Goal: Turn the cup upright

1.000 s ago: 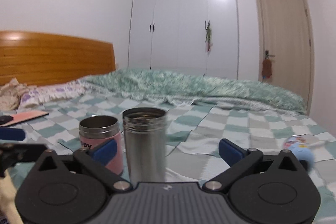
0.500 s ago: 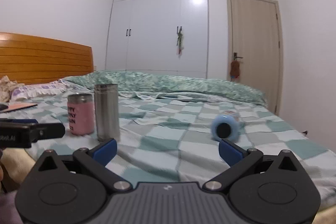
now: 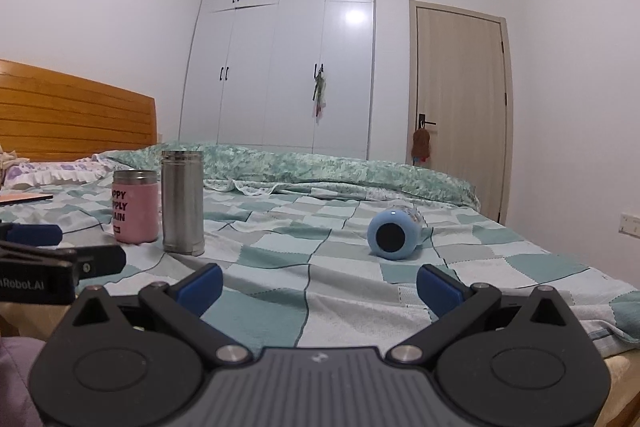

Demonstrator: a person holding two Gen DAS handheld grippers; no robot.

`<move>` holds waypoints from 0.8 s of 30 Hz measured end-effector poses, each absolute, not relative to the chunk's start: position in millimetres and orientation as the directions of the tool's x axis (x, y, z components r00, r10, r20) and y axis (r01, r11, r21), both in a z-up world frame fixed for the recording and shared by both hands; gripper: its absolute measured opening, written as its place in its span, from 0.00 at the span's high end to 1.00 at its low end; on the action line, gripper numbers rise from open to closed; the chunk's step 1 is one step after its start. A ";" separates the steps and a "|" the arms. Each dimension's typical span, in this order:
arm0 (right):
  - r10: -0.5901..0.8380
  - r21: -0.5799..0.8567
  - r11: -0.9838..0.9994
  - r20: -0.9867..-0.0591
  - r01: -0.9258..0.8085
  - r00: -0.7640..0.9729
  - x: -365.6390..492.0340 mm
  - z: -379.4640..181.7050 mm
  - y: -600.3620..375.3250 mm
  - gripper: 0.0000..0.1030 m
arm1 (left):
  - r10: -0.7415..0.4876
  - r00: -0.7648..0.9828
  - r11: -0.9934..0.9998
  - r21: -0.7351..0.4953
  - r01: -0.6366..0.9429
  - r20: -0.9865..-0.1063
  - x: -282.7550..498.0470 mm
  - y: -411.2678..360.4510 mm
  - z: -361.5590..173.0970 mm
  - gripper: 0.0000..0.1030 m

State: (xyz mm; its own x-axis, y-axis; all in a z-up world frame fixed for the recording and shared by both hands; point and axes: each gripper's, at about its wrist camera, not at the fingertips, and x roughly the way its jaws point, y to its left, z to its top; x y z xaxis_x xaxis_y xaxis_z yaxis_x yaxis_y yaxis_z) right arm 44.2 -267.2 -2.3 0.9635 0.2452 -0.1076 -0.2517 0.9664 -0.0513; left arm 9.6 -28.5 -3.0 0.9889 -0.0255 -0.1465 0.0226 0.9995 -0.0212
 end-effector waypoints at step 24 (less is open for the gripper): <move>0.242 -0.038 0.968 -0.101 -0.247 0.965 42.1 -4.3 -268.8 0.00 | -0.034 0.990 0.999 -0.009 0.033 -0.138 7.1 -29.0 -4.2 0.00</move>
State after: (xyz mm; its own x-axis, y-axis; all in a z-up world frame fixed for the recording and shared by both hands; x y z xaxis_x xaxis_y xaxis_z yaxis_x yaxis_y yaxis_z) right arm 42.1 -268.8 -4.3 0.9649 0.2421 -0.1014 -0.2469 0.9683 -0.0379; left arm 7.1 -29.0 -4.2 0.9899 -0.0342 -0.1379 0.0333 0.9994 -0.0091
